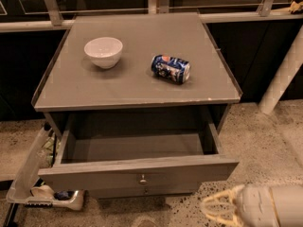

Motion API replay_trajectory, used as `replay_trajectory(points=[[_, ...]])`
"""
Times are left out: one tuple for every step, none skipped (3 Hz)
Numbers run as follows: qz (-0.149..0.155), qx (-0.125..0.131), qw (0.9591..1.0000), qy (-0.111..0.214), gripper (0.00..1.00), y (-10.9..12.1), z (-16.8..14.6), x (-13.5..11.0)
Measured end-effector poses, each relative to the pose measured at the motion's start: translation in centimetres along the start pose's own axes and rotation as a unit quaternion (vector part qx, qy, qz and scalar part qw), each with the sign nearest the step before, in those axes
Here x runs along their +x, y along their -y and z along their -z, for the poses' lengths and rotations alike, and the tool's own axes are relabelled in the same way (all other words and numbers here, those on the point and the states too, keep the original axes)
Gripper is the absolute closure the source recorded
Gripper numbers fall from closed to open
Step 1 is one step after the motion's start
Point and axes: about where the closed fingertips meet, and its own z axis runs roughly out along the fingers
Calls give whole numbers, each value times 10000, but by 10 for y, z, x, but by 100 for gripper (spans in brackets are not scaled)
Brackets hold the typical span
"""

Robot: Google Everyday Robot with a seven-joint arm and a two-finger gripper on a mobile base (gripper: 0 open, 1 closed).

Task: Open top drawer

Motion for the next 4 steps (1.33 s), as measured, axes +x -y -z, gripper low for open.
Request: replay_trajectory(points=[[367,145,9992,-116,39,82,-12,-24],[509,79,9987,-50,16,97,-21,-37],[489,83,9988,-57,0,94,-20,-35],[511,95,9986,-72,0,96,-22,-35]])
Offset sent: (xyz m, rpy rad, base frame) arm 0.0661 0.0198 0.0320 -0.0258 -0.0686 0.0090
